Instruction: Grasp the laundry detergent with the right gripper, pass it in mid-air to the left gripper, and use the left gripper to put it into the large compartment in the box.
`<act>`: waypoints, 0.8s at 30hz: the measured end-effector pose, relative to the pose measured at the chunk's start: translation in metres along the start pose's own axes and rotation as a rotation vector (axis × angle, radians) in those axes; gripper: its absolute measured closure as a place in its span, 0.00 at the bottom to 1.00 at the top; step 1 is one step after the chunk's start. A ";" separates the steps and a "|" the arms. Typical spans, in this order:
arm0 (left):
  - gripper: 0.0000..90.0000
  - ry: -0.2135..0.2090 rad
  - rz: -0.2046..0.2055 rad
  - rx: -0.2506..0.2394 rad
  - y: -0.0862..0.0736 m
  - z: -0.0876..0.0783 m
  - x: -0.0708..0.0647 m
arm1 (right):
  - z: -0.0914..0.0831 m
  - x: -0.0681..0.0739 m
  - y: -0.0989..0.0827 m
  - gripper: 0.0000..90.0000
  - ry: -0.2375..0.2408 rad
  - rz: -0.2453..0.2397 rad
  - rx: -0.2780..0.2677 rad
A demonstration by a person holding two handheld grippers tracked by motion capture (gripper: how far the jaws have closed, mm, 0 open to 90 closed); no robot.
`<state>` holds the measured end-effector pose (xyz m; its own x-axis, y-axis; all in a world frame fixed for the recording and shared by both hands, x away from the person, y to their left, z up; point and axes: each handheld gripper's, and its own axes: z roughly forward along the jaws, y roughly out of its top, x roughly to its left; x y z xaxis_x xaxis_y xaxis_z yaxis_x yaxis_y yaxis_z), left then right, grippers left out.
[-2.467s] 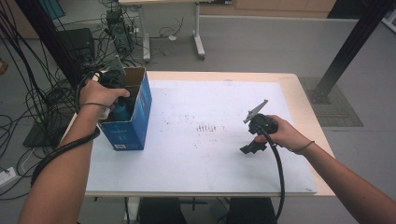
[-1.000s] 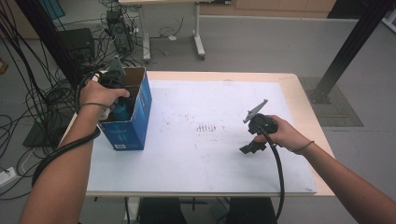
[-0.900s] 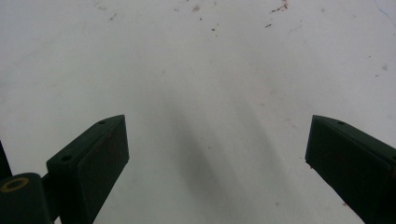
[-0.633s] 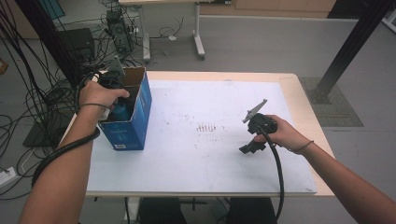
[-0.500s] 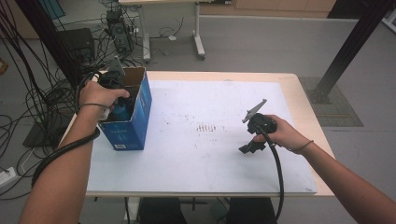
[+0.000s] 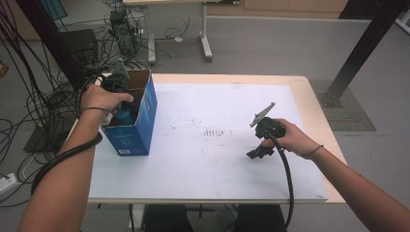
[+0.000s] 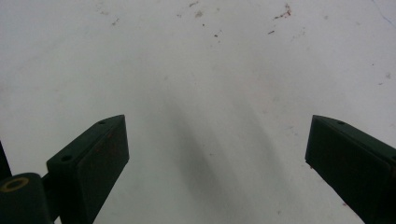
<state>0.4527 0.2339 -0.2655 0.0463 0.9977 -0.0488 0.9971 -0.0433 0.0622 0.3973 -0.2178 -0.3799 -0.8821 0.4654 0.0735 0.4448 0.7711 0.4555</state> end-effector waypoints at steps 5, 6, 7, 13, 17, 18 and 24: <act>0.40 -0.004 0.008 -0.002 0.001 -0.002 -0.001 | 0.000 0.000 0.000 0.07 0.000 -0.001 0.000; 0.39 -0.003 0.006 -0.005 0.001 -0.003 -0.001 | 0.000 0.000 0.000 0.07 0.000 0.000 0.002; 0.39 -0.005 0.008 -0.006 0.000 -0.005 -0.001 | 0.000 0.000 0.000 0.07 -0.001 -0.001 0.002; 0.38 0.011 0.012 -0.005 -0.001 -0.012 -0.002 | -0.001 0.000 0.000 0.07 0.001 0.001 0.000; 0.36 0.007 0.016 -0.012 -0.002 -0.019 -0.003 | -0.001 0.001 0.001 0.07 0.002 -0.001 -0.004; 0.36 0.007 0.016 -0.012 -0.003 -0.021 -0.003 | -0.001 0.001 0.001 0.07 0.002 0.000 -0.003; 0.34 0.017 0.016 -0.018 -0.005 -0.033 -0.002 | -0.001 0.002 0.003 0.07 0.002 -0.003 -0.007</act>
<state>0.4461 0.2340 -0.2329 0.0611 0.9977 -0.0305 0.9950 -0.0584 0.0811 0.3971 -0.2150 -0.3780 -0.8838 0.4619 0.0740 0.4409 0.7697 0.4618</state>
